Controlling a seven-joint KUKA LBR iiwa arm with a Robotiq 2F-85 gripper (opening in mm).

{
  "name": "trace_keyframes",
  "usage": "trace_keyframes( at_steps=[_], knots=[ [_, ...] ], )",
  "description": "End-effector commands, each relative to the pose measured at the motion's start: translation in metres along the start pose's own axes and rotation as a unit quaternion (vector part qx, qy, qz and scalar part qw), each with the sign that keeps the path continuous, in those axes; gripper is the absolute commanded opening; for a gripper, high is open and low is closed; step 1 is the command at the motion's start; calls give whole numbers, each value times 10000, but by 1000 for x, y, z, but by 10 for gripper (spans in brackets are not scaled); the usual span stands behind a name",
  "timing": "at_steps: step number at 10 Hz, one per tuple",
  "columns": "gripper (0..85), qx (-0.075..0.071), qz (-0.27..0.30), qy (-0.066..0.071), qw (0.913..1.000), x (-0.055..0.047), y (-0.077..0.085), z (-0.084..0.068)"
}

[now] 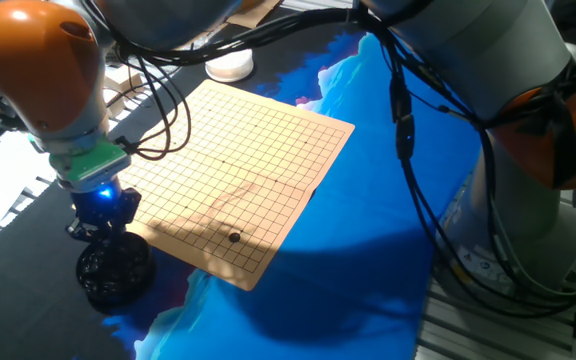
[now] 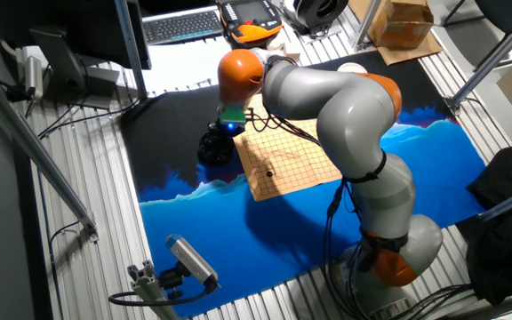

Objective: Play the first move as black on the 3-4 point in the upper right corner of the Go board

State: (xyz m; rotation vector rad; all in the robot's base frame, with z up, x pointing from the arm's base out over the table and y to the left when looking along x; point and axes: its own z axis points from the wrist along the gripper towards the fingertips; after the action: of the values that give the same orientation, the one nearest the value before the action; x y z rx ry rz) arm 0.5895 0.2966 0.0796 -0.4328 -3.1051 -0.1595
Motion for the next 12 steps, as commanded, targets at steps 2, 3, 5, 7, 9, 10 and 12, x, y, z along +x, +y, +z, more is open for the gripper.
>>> trace_keyframes(
  at_steps=[2, 3, 5, 7, 9, 10, 12],
  knots=[
    [170, 0, 29, 9, 10000, 2, 1, -2],
    [170, 0, 41, -20, 10000, 1, 1, -1],
    [340, -18, 164, -23, 9999, 1, 2, -1],
    [340, -4, 292, -49, 9996, 1, 4, -4],
    [510, 60, 314, -147, 9994, -1, 7, -3],
    [510, 60, 312, -168, 9994, -4, 7, -2],
    [510, 85, 309, -211, 9993, -8, 7, 0]
  ],
)
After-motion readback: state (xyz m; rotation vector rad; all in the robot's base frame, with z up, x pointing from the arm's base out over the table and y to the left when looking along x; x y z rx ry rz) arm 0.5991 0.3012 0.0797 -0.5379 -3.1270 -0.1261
